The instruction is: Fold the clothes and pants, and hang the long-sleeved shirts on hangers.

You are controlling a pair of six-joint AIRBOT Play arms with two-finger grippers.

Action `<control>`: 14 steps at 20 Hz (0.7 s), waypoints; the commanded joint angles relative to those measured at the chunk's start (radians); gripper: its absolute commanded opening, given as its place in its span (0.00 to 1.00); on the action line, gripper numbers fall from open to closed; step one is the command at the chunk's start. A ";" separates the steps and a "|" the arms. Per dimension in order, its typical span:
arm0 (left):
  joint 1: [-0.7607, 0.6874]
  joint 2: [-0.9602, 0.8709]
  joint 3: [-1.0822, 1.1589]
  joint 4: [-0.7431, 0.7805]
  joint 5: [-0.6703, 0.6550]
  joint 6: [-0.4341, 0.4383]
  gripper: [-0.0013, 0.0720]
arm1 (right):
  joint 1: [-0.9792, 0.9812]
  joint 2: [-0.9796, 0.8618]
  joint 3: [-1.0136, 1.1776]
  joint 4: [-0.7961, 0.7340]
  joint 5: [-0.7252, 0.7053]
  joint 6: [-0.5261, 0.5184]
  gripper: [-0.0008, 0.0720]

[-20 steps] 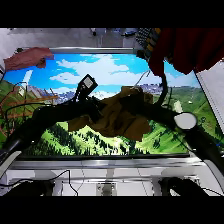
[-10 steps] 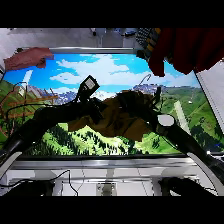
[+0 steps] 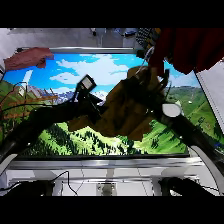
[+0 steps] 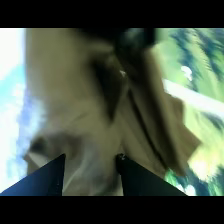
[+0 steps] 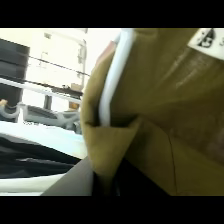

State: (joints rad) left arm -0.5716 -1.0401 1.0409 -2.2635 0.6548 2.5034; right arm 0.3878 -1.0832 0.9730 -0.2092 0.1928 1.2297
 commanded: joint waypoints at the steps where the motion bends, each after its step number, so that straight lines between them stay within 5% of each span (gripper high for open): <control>1: 0.009 0.087 0.000 0.003 -0.001 -0.017 0.60 | -0.148 0.094 0.074 -0.111 0.107 -0.012 0.08; 5: 0.037 0.229 0.000 0.004 -0.022 -0.017 0.60 | -0.501 0.189 0.269 -0.114 0.324 -0.004 0.08; 8: 0.043 0.301 0.000 0.011 -0.024 -0.017 0.60 | -0.778 0.197 0.459 -0.145 0.436 0.101 0.08; 14: 0.045 0.333 0.000 0.011 -0.019 -0.017 0.60 | -1.239 0.184 0.676 -0.144 0.446 0.318 0.08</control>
State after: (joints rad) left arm -0.5285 -0.7231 1.0409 -2.2532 0.6342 2.4866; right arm -0.6399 -0.8951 1.5520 -0.3496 0.6113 1.4220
